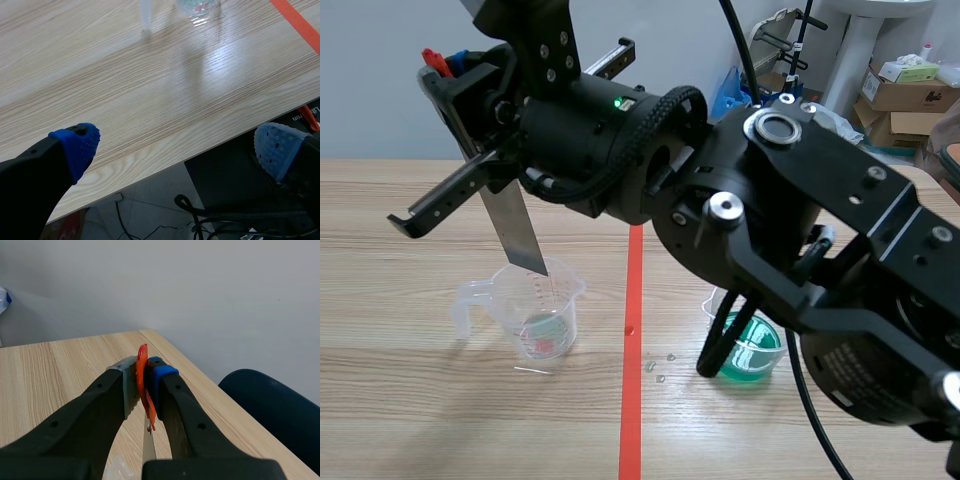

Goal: Do the redox reaction experiment

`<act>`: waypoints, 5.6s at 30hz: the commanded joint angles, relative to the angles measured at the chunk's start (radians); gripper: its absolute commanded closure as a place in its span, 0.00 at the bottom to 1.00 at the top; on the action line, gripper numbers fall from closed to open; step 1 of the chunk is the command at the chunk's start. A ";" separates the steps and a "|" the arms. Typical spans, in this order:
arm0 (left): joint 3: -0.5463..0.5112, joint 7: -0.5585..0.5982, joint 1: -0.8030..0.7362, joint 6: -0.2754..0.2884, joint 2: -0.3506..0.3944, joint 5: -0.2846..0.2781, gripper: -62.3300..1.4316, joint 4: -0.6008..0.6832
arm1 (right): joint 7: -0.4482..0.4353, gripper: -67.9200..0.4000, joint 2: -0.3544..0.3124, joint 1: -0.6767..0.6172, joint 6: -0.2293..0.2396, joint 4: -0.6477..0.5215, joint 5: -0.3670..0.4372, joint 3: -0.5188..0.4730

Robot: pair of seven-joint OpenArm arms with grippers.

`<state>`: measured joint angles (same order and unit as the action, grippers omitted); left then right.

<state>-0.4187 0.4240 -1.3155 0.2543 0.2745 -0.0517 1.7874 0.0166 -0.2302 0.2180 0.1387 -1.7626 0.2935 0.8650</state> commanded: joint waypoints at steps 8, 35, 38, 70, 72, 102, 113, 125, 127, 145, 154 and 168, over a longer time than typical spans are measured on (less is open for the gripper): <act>0.000 0.030 -0.001 0.002 0.000 -0.003 0.00 0.005 | -0.023 0.97 0.001 0.017 -0.003 -0.014 0.008 -0.008; 0.000 0.047 -0.001 0.002 -0.012 0.034 0.00 0.005 | -0.027 0.97 0.001 0.014 -0.003 -0.014 0.014 -0.008; 0.000 0.043 -0.001 0.002 -0.011 0.034 0.00 0.005 | -0.042 0.97 0.000 0.014 -0.003 -0.014 0.014 -0.008; 0.000 0.055 -0.001 0.002 -0.008 0.035 0.00 0.005 | -0.308 0.97 -0.481 -0.361 0.012 -0.223 0.166 -0.355; 0.000 0.055 -0.001 0.002 -0.008 0.035 0.00 0.005 | -0.336 0.97 -0.512 -0.394 0.016 -0.223 0.183 -0.397; 0.000 0.058 -0.001 0.002 -0.008 0.035 0.00 0.005 | -0.468 0.97 -0.628 -0.683 0.069 -0.223 0.261 -0.697; 0.000 0.058 -0.001 0.002 -0.008 0.035 0.00 0.005 | -0.464 0.97 -0.628 -0.689 0.069 -0.223 0.261 -0.697; 0.000 0.059 -0.001 0.002 -0.008 0.035 0.00 0.005 | -0.464 0.97 -0.628 -0.689 0.069 -0.223 0.261 -0.697; 0.000 0.059 -0.001 0.002 -0.008 0.035 0.00 0.005 | -0.464 0.97 -0.628 -0.689 0.069 -0.223 0.261 -0.697; 0.000 0.059 -0.001 0.002 -0.008 0.035 0.00 0.005 | -0.465 0.97 -0.628 -0.689 0.069 -0.223 0.261 -0.697; 0.000 0.059 -0.001 0.002 -0.008 0.035 0.00 0.005 | -0.465 0.97 -0.628 -0.689 0.069 -0.223 0.261 -0.697; 0.000 0.059 -0.001 0.002 -0.008 0.035 0.00 0.005 | -0.465 0.97 -0.628 -0.689 0.069 -0.223 0.261 -0.697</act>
<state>-0.4187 0.4686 -1.3155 0.2550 0.2714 -0.0147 1.7874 -0.4290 -0.8452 -0.4778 0.2104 -1.9686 0.5404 0.1783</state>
